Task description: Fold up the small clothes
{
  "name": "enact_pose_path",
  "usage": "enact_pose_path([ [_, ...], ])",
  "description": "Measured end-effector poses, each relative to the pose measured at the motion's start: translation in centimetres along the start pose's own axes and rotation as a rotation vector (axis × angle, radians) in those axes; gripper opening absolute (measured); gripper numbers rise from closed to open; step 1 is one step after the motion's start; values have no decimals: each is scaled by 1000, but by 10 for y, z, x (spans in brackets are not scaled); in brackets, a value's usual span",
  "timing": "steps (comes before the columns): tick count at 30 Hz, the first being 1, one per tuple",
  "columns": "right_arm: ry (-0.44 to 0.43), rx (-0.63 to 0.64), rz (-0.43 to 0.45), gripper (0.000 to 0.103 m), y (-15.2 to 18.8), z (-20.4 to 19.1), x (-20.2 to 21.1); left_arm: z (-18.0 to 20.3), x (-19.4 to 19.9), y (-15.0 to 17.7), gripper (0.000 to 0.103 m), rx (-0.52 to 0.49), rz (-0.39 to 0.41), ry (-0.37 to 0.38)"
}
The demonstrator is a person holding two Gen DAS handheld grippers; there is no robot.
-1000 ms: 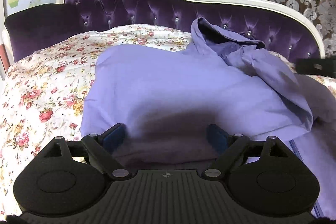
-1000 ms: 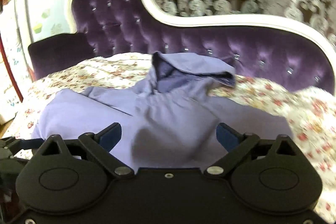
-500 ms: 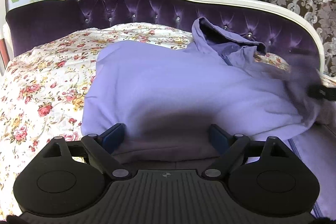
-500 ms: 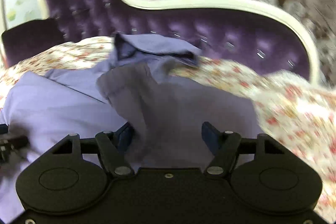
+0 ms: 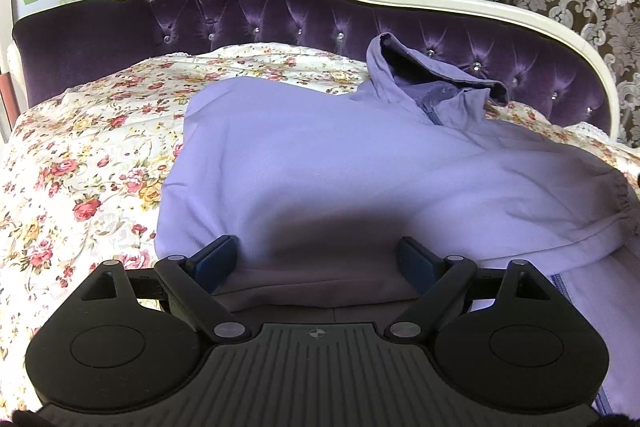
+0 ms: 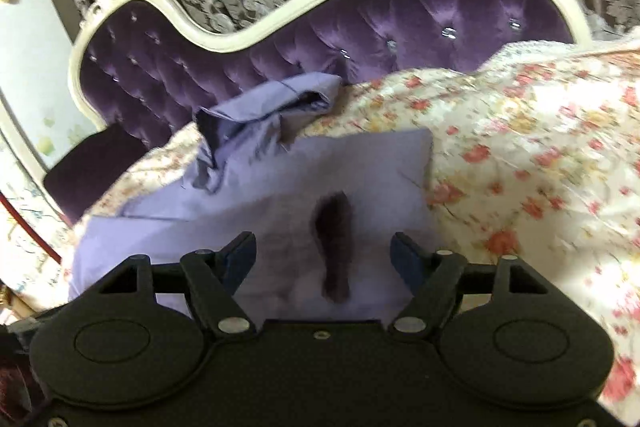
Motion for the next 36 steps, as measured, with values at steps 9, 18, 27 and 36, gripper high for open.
enact_pose_path([
  [9,-46,-17,-92,40,-3,6,-44,0,4,-1,88,4,14,1],
  [18,-92,296,57,14,-65,-64,-32,-13,33,-26,88,110,110,15],
  [27,127,246,-134,25,-34,-1,-57,-15,8,-22,88,117,24,-50],
  [36,195,377,46,66,-47,-49,-39,-43,2,7,94,249,-76,1],
])
Point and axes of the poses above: each gripper's, at about its wrist camera, not at the fingertips, and x roughly against the way its jaws point, z to its right, y to its underside, the point moved 1 cm from there along -x, roughly the way its jaws point, and after that the axes turned 14 degrees about -y, right-handed, at the moved point
